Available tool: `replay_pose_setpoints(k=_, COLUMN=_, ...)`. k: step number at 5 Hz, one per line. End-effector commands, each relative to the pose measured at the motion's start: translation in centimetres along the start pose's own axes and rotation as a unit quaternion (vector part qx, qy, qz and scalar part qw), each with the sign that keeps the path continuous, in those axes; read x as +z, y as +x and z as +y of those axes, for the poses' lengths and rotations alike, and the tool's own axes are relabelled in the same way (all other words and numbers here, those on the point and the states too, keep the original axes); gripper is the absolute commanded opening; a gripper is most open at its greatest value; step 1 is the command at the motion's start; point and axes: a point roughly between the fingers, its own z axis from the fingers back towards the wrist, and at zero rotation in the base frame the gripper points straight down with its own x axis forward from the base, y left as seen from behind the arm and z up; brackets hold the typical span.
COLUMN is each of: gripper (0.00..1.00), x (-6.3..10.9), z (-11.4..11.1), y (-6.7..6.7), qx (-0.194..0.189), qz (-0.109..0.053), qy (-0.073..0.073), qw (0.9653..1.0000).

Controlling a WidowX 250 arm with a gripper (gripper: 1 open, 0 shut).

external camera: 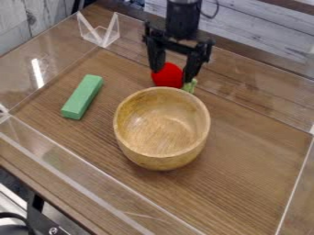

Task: Move the red object to the left side of the table

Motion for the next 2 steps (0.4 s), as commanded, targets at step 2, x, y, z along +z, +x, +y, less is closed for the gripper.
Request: replay_pose_setpoints(k=2, gripper=0.00, x=1.02, z=0.71, y=2.07, qx=-0.012, qz=-0.035, qy=0.002, qw=0.9993)
